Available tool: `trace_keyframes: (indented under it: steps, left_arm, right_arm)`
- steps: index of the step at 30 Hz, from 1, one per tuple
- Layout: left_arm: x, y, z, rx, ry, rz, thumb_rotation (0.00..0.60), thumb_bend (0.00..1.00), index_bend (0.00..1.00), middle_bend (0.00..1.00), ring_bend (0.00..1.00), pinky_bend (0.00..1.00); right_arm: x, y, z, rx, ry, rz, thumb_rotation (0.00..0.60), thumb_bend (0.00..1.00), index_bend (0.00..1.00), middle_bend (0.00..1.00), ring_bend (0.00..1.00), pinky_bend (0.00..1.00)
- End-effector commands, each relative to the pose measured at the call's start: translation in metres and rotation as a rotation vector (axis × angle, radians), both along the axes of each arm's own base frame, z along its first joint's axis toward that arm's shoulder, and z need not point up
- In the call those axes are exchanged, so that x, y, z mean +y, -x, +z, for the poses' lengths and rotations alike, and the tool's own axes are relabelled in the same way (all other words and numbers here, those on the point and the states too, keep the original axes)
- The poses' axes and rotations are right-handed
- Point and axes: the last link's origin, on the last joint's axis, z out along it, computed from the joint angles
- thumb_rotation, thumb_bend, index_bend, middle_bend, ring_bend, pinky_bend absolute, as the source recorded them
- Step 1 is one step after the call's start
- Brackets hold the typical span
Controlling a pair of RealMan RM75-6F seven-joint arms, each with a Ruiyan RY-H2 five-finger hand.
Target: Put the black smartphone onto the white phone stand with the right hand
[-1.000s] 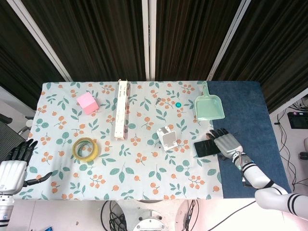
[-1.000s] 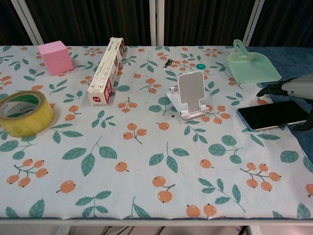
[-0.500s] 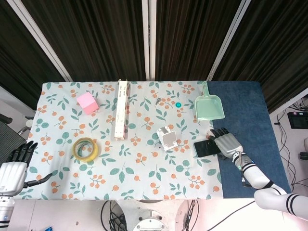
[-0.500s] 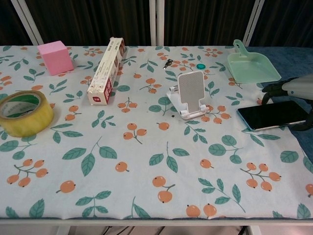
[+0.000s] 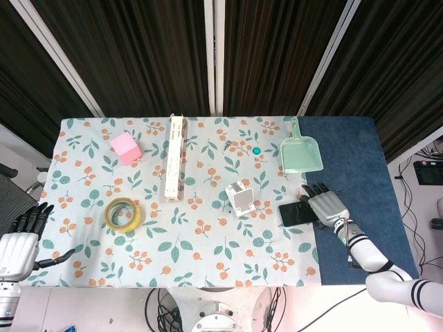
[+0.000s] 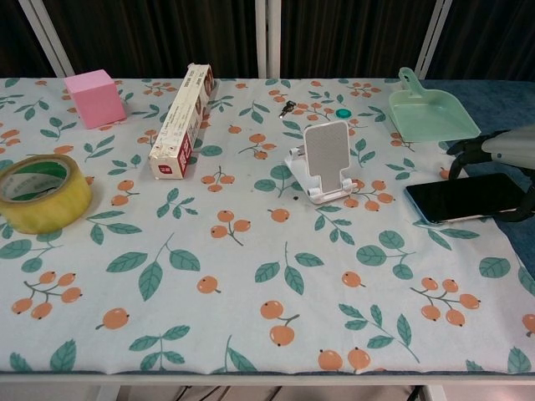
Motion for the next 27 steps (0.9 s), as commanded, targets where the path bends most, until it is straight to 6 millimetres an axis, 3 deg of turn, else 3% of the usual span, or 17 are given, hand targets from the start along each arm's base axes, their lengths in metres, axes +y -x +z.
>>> trace_keyframes:
  steps: [1, 3, 6, 10, 20, 27]
  left_arm:
    - [0.000, 0.000, 0.000, 0.000, 0.001, 0.000, 0.236, 0.08, 0.02, 0.04, 0.07, 0.16]
    - [0.001, 0.000, 0.000, -0.001, 0.001, -0.001, 0.237, 0.08, 0.02, 0.04, 0.07, 0.16]
    - [0.001, 0.000, 0.000, -0.002, 0.000, -0.001, 0.234, 0.08, 0.02, 0.04, 0.07, 0.16]
    - [0.001, 0.000, -0.001, -0.007, 0.002, 0.001, 0.238, 0.08, 0.02, 0.04, 0.07, 0.16]
    - [0.000, 0.001, -0.002, -0.010, 0.001, 0.002, 0.234, 0.08, 0.02, 0.04, 0.07, 0.16]
    - [-0.001, 0.002, -0.001, -0.009, -0.002, 0.006, 0.236, 0.08, 0.02, 0.04, 0.07, 0.16]
  right_arm:
    - [0.000, -0.001, 0.001, -0.031, 0.017, 0.010, 0.600, 0.25, 0.53, 0.00, 0.00, 0.00]
    - [0.001, -0.001, 0.004, -0.048, 0.030, 0.019, 0.600, 0.27, 0.56, 0.02, 0.01, 0.04]
    - [0.003, 0.000, 0.006, -0.085, 0.030, 0.005, 0.600, 0.33, 0.59, 0.11, 0.09, 0.18]
    - [0.005, 0.001, 0.010, -0.108, 0.049, 0.021, 0.600, 0.35, 0.64, 0.22, 0.21, 0.24]
    - [0.004, 0.003, 0.014, -0.119, 0.094, 0.068, 0.600, 0.37, 0.71, 0.43, 0.44, 0.25]
    - [-0.005, -0.018, 0.042, -0.170, 0.202, 0.186, 0.600, 0.38, 0.72, 0.47, 0.47, 0.24]
